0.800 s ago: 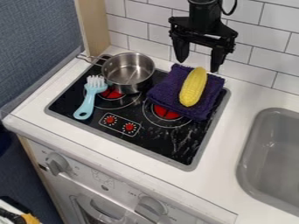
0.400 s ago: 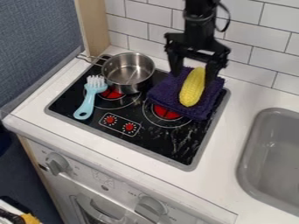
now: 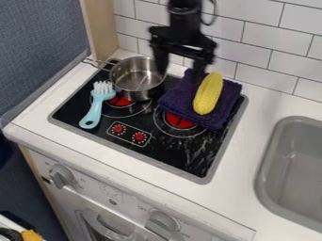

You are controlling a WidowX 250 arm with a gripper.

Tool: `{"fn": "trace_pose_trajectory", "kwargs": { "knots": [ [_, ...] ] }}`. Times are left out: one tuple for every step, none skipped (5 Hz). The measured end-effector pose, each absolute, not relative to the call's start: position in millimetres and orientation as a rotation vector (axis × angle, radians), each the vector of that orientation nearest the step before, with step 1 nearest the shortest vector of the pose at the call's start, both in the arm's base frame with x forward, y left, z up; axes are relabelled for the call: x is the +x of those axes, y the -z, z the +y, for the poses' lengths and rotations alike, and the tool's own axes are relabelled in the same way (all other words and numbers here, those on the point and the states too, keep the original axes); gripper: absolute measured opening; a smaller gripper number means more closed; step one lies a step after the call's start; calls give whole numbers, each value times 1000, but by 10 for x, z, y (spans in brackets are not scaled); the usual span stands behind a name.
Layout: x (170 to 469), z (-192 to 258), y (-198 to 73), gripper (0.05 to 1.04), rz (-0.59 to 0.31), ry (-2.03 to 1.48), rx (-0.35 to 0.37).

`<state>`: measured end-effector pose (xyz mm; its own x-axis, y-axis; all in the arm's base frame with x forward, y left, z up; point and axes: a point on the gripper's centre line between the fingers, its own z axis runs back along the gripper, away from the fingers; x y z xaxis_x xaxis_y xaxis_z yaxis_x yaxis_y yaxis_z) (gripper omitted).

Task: Move silver pot to the bottom of the right of the right side of the burner

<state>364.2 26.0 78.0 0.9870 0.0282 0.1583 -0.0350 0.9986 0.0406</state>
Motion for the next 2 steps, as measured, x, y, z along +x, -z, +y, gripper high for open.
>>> {"fn": "trace_pose_trajectory", "kwargs": {
  "knots": [
    [3620, 486, -760, 1000, -156, -101, 46],
    [3720, 575, -478, 1000, -99, -121, 34]
  ]
}}
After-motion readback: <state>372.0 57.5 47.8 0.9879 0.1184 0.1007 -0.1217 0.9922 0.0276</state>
